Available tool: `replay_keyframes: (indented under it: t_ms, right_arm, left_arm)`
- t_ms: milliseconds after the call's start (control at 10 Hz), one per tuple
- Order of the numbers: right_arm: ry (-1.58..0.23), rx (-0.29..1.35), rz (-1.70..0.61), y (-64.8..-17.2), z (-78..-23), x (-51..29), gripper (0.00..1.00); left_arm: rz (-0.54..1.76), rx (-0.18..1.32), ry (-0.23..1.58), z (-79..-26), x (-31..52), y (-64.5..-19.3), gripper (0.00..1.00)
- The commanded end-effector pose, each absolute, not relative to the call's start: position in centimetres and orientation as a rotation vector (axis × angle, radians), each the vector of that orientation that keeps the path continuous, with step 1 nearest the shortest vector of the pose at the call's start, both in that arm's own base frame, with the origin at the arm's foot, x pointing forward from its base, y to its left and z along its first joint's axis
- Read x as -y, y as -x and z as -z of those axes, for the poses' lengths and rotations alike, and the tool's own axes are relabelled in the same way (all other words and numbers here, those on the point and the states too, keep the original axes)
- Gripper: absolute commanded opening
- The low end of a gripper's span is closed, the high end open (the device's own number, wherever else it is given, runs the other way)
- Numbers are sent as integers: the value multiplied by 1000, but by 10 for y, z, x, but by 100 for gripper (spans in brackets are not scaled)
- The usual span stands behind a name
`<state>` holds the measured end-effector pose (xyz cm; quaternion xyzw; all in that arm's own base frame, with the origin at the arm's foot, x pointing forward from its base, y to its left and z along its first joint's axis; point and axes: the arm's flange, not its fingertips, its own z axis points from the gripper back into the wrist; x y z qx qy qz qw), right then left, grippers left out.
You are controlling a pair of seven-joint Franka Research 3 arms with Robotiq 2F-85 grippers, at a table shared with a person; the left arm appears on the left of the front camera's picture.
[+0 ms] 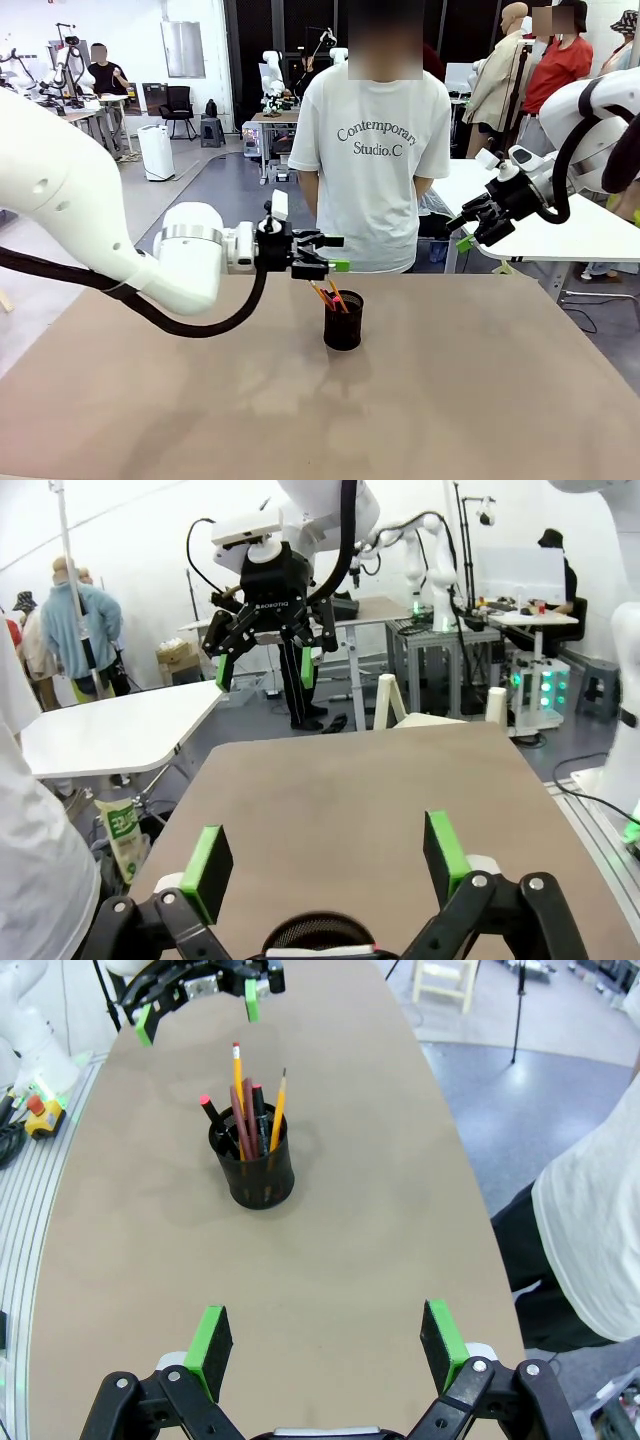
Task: Place the pens into the pen holder.
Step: Pick up a writing instrument from the table and place it into the Pen holder.
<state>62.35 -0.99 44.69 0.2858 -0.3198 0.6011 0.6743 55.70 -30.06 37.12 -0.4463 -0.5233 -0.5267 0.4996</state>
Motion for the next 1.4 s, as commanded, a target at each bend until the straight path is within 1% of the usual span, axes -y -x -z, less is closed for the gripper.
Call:
replay_keyframes:
  t_ms: [0, 200, 400, 600, 800, 1000, 1300]
  right_arm:
    - [-637, 733, -1350, -624, -449, 8, 100]
    - [-637, 733, -1350, -624, -449, 8, 100]
    - [-637, 733, -1350, -624, -449, 8, 100]
    - [-637, 733, -1350, -624, -449, 8, 100]
    - [-637, 733, -1350, -624, -449, 8, 100]
    - [-637, 733, -1350, -624, -449, 8, 100]
    - [-637, 733, -1350, -624, -449, 8, 100]
  left_arm:
    - [1358, 1180, 1074, -387, 263, -551, 100]
    - [1434, 1148, 1003, -397, 231, -548, 100]
    - [1516, 1021, 926, -408, 198, -550, 100]
    - [1530, 981, 878, -432, 168, -553, 100]
    - [1520, 869, 780, -451, 139, -554, 100]
    - [1503, 797, 705, -467, 115, -554, 100]
    - [1462, 773, 638, -490, 81, -556, 100]
